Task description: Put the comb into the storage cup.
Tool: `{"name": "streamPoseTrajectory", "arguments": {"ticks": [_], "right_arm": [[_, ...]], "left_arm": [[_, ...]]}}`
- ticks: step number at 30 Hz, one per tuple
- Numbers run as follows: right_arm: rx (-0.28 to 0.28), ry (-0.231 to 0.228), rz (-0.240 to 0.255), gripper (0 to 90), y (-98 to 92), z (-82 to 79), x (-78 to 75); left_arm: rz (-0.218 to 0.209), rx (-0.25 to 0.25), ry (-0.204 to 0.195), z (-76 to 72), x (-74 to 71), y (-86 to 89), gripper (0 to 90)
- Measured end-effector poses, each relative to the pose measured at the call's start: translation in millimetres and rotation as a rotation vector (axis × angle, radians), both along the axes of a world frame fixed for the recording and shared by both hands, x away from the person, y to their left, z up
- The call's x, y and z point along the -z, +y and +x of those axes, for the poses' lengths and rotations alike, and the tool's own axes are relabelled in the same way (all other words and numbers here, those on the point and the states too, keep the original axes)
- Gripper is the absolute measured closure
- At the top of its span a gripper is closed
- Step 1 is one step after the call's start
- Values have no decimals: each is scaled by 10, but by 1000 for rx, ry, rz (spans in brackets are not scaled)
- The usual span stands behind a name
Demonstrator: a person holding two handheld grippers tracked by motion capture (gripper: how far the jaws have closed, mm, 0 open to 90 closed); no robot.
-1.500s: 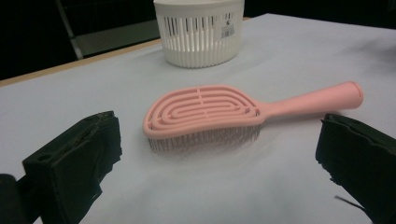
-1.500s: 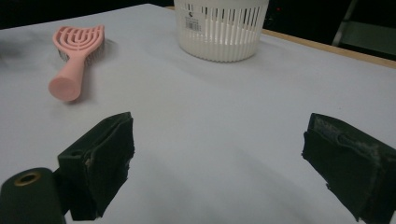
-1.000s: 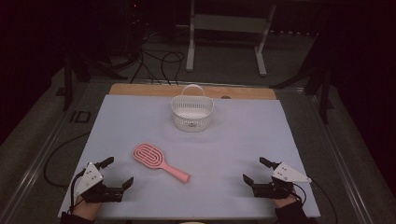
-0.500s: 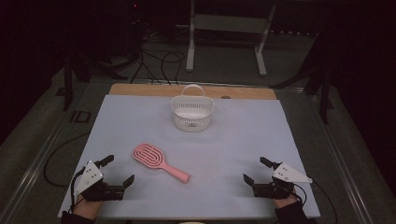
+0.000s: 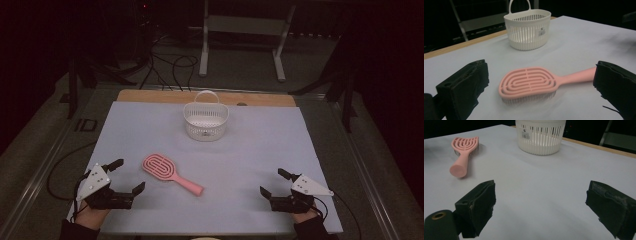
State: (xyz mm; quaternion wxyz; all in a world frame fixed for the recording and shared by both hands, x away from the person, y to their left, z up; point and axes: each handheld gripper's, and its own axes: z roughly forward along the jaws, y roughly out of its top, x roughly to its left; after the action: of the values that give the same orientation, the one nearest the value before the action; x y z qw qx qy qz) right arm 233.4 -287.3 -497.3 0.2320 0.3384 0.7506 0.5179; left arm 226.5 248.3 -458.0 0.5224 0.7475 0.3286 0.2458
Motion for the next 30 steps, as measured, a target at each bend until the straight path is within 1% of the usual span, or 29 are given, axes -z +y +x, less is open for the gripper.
{"name": "streamPoseTrajectory", "arguments": {"ticks": [2,4,5,7,9,10,12,13,16,17,20,21,22,24,28,29,30], "right_arm": [[0,-3,2,88,-1,0,-4],[2,-2,3,88,-1,5,-1],[1,2,7,88,0,4,1],[2,0,8,88,0,3,-4],[2,0,10,88,0,3,-5],[1,0,14,88,-3,4,-4],[1,-1,15,88,-3,4,-5],[0,-1,16,88,-4,4,-6],[-3,2,15,88,-4,6,-2],[-2,3,16,88,-3,3,-4],[-5,-2,17,88,-4,5,-6],[-5,-2,17,88,-4,5,-6],[-3,4,16,88,-2,4,-3],[-3,0,12,89,-2,3,-5],[-5,2,14,88,-2,3,-3],[-5,1,15,89,-2,2,-5],[-5,1,15,89,-2,2,-5]], "left_arm": [[12,17,4,32,-68,-34,1],[11,23,9,44,-89,-47,1],[3,34,18,69,-133,-77,1],[4,38,18,80,-154,-93,1],[11,44,18,106,-199,-128,1],[17,50,24,137,-247,-162,1],[16,51,25,151,-270,-180,1],[25,57,29,187,-316,-218,1],[26,66,34,223,-356,-259,1],[33,69,35,242,-377,-279,1],[43,86,46,311,-443,-380,1],[43,86,46,311,-443,-380,1],[41,98,46,341,-462,-426,1],[42,106,48,358,-471,-449,1],[51,127,54,412,-506,-550,1],[59,146,57,439,-525,-600,1],[59,146,57,439,-525,-600,1]]}}
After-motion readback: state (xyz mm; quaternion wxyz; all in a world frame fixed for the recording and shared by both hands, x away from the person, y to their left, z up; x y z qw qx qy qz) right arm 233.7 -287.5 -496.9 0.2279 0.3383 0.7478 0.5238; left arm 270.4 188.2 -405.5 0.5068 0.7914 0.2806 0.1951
